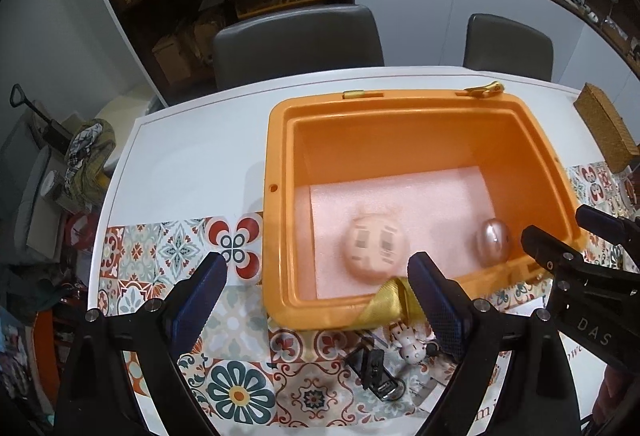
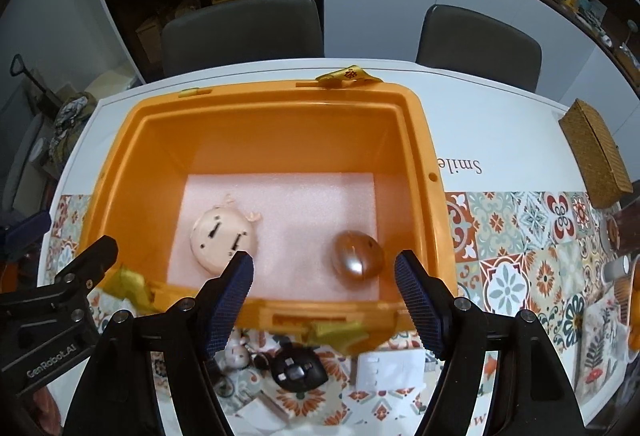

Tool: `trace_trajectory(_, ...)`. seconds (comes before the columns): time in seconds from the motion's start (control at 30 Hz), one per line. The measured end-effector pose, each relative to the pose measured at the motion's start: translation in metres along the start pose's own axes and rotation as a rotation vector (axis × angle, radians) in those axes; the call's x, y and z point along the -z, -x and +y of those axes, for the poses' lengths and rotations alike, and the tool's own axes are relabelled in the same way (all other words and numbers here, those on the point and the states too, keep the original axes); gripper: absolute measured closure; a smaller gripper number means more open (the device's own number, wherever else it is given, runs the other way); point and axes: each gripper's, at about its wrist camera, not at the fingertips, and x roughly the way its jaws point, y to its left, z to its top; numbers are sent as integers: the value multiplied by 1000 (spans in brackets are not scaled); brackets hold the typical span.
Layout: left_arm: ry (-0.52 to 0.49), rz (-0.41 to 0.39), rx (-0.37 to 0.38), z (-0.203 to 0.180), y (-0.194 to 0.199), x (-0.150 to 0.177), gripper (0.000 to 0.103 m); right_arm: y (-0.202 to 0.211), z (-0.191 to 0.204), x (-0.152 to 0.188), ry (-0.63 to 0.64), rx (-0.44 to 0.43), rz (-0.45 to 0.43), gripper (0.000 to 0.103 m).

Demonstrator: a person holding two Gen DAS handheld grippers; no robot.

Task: Organize rigid objects
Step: 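Withdraw both tools from the crate back toward the remaining items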

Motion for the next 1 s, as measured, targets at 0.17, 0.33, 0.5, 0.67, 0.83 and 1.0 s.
trace_trajectory(0.17, 13, -26, 23, 3, 14, 11, 3, 20, 2, 12, 11, 14, -59, 30)
trace_trajectory(0.33, 32, -35, 37, 7, 23, 24, 3, 37, 8, 25, 28, 8, -103, 30)
trace_trajectory(0.5, 27, -69, 1, 9, 34, 38, 3, 51, 11, 42, 40, -1, -152, 30)
trace_trajectory(0.67, 35, -70, -5, 11, 41, 51, 1, 61, 13, 57, 47, -23, -183, 30)
trace_trajectory(0.83, 31, -67, -18, 8, 45, 65, 1, 64, 14, 73, 53, -37, -187, 30)
trace_trajectory(1.0, 37, -54, -39, 9, 46, 81, 1, 58, 11, 87, 41, -59, -165, 30)
